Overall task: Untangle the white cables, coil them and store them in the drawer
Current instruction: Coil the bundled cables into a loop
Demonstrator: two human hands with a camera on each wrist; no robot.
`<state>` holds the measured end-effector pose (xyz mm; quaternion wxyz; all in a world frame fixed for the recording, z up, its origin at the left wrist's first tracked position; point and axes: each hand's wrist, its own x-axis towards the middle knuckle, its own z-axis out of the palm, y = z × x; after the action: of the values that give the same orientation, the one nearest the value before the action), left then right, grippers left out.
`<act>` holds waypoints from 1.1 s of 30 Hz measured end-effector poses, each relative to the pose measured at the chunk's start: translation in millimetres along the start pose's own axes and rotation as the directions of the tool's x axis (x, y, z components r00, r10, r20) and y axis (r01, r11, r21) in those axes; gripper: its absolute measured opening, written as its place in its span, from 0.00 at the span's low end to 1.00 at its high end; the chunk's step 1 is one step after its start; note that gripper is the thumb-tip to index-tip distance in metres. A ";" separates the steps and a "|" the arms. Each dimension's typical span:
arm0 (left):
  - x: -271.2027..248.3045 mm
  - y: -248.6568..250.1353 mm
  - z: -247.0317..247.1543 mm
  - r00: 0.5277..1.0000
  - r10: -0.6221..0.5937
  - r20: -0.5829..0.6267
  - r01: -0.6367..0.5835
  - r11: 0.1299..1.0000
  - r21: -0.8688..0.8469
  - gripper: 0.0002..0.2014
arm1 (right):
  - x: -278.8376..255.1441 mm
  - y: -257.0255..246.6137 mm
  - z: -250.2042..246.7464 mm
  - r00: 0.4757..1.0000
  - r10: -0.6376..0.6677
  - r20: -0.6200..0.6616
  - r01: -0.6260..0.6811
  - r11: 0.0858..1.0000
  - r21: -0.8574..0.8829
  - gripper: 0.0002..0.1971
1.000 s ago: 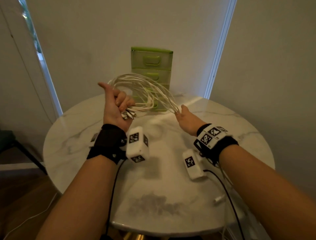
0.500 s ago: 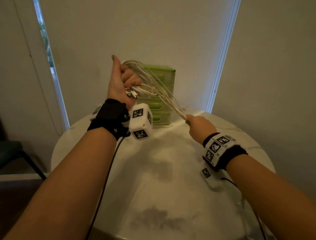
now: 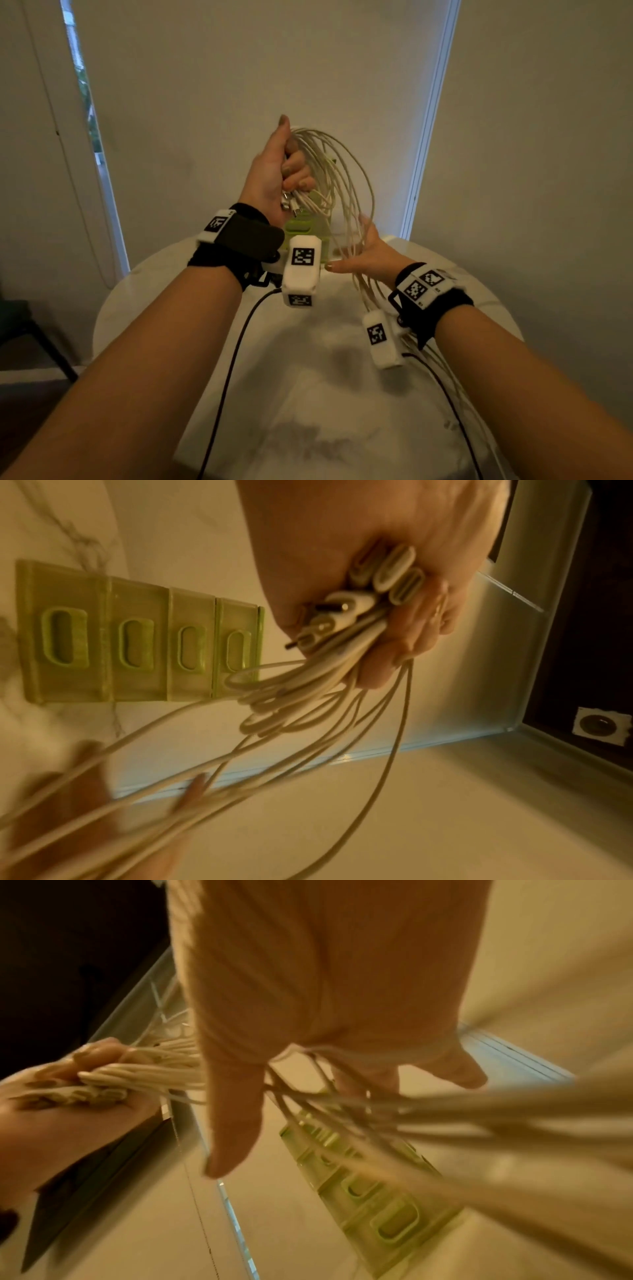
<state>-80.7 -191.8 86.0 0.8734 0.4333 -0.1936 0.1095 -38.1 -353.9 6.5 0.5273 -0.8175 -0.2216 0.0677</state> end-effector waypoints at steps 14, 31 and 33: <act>22.5 42.8 -31.2 0.950 0.181 -0.255 -0.198 0.979 -0.044 0.22 | -33.6 9.5 -16.1 0.995 -0.089 -0.047 0.097 0.970 0.223 0.12; -8.8 -5.4 -5.2 0.974 0.000 0.227 -0.103 0.892 0.440 0.24 | -21.7 -72.4 22.0 0.966 0.249 0.074 -0.233 0.955 -0.182 0.11; -8.6 -4.8 -7.5 0.972 -0.010 0.233 -0.098 0.888 0.449 0.22 | -25.7 -73.4 21.0 0.979 0.172 0.107 -0.123 0.924 -0.362 0.12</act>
<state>-85.0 -188.9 74.7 0.7157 0.6319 -0.2716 0.1212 -89.6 -322.2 59.6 0.3489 -0.9067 -0.2032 0.1221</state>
